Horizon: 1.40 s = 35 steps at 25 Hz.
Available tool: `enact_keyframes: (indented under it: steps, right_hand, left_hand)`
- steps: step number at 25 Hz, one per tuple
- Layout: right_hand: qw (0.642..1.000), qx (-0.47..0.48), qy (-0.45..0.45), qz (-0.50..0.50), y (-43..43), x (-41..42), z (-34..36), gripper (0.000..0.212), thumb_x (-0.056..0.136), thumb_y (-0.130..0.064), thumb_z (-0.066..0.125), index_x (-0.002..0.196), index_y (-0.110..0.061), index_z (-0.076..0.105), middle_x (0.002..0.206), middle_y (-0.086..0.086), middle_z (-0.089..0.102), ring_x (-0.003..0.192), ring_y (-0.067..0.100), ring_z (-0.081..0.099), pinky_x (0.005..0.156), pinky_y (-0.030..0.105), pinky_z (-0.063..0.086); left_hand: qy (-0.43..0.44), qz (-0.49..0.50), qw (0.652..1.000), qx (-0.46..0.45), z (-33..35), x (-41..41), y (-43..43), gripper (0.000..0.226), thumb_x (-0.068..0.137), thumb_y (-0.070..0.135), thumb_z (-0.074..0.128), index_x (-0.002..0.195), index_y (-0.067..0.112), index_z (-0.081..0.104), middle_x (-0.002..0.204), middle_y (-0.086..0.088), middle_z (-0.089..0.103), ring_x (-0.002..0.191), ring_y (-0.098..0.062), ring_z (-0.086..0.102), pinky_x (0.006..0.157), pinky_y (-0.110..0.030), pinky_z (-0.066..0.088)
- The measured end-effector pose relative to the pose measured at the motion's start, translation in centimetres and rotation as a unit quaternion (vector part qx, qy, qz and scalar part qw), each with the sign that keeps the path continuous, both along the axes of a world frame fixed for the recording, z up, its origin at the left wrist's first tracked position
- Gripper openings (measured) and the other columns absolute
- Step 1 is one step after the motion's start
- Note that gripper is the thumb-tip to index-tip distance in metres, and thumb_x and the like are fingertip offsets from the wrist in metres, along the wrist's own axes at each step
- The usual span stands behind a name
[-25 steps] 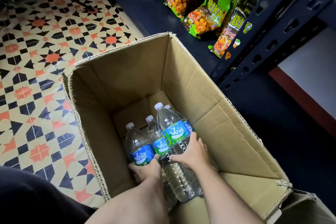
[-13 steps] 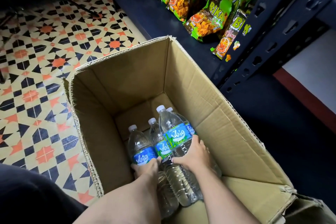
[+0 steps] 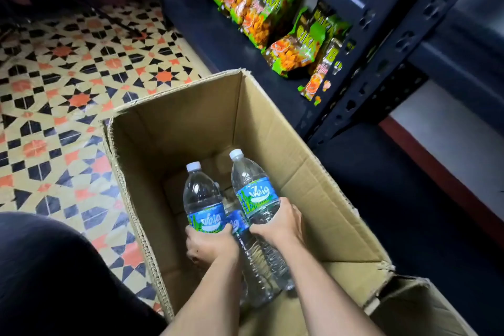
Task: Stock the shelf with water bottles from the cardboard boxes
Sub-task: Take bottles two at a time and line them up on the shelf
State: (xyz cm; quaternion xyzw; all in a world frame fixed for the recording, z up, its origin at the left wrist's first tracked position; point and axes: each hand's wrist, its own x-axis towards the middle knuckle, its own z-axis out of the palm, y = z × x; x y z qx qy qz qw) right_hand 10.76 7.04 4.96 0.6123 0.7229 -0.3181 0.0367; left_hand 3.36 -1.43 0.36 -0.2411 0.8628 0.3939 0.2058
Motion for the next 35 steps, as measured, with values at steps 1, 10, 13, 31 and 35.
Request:
enact_keyframes:
  steps: [1,10,13,31,35]
  right_hand:
    - [1.0,0.016,0.021,-0.009,0.0,0.2,1.2,0.077,0.055,-0.04,0.089,0.12,-0.018,0.054,0.122,0.004,0.06,0.118,0.022,0.054,0.093,0.027,0.041]
    - [0.943,0.186,0.258,-0.101,-3.7,4.9,14.8,0.073,0.051,-0.038,0.092,0.115,-0.032,0.057,0.1,-0.016,0.062,0.098,0.011,0.061,0.081,0.027,0.046]
    - [0.91,0.263,0.289,-0.139,-5.2,7.1,19.0,0.085,0.044,-0.049,0.09,0.121,-0.028,0.058,0.106,-0.014,0.064,0.101,0.008,0.062,0.084,0.026,0.048]
    - [0.72,0.54,0.332,-0.282,-7.4,30.9,40.0,0.07,0.053,-0.057,0.091,0.108,-0.033,0.055,0.103,-0.012,0.065,0.099,0.005,0.063,0.086,0.029,0.053]
    - [0.709,0.545,0.319,-0.314,-6.5,34.9,41.1,0.071,0.056,-0.062,0.088,0.111,-0.038,0.049,0.104,-0.019,0.058,0.102,0.003,0.057,0.083,0.023,0.046]
  left_hand:
    - [0.035,-0.012,0.999,0.011,1.3,0.0,0.3,0.071,0.054,0.023,0.095,0.111,0.004,0.059,0.111,-0.025,0.064,0.107,-0.043,0.06,0.088,-0.048,0.046]
    - [0.232,-0.137,0.932,0.244,15.6,0.5,-1.1,0.066,0.041,0.061,0.08,0.09,0.022,0.063,0.087,-0.003,0.063,0.086,-0.027,0.063,0.084,-0.041,0.053]
    - [0.29,-0.251,0.873,0.302,21.6,2.2,-2.1,0.065,0.041,0.058,0.078,0.094,0.024,0.064,0.086,0.003,0.056,0.086,-0.02,0.056,0.079,-0.032,0.047]
    - [0.34,-0.446,0.604,0.566,46.2,25.2,2.0,0.089,0.051,0.027,0.096,0.129,0.011,0.054,0.111,0.002,0.051,0.097,-0.001,0.042,0.088,-0.007,0.026]
    - [0.331,-0.475,0.574,0.578,47.5,29.5,4.0,0.093,0.051,0.029,0.097,0.131,0.01,0.053,0.115,0.0,0.052,0.103,-0.006,0.043,0.09,-0.009,0.026]
